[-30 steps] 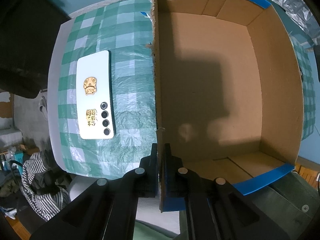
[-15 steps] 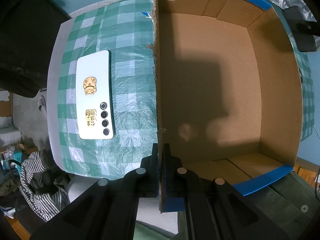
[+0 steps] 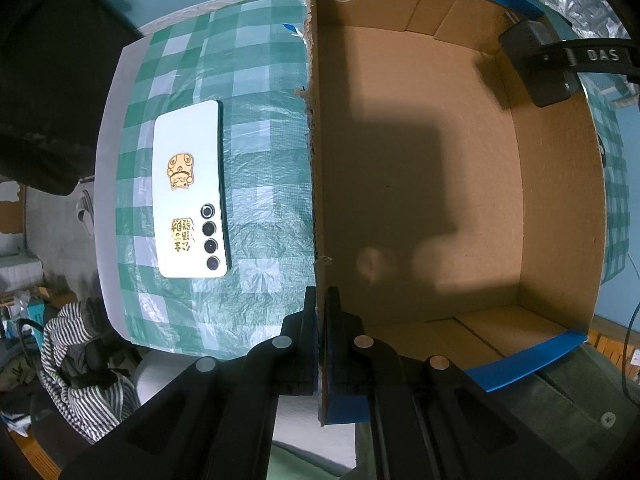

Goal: Organize rigid objects
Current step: 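Carry the black charger with the right tool into the box and release, then move the right tool back to the items and close on the white octagonal puck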

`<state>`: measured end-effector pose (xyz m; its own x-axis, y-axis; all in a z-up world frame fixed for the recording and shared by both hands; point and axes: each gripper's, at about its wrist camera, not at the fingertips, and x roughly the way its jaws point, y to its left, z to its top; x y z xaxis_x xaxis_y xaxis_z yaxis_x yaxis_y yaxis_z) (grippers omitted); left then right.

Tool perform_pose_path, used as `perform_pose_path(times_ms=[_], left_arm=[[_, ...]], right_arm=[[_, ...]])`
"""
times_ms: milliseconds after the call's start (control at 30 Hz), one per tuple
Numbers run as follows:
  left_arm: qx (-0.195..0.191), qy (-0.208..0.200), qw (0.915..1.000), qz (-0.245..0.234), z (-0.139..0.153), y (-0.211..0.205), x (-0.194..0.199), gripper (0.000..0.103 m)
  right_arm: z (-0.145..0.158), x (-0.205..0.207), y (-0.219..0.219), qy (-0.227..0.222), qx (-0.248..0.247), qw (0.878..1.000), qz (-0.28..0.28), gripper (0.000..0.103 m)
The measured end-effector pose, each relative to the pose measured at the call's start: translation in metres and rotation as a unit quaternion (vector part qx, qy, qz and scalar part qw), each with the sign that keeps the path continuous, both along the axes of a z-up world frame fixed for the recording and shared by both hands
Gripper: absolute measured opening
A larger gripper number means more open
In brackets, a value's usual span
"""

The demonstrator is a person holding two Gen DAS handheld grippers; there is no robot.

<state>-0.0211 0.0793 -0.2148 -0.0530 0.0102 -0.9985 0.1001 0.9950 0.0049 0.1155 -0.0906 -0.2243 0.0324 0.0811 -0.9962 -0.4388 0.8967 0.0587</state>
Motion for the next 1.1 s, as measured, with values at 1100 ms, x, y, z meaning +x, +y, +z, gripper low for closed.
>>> perform_pose_path(times_ms=[1100], left_arm=[[0.004, 0.000, 1.0000, -0.007, -0.001, -0.001, -0.001, 0.003]], right_arm=[[0.089, -0.023, -0.037, -0.075, 0.029, 0.996, -0.047, 0.056]])
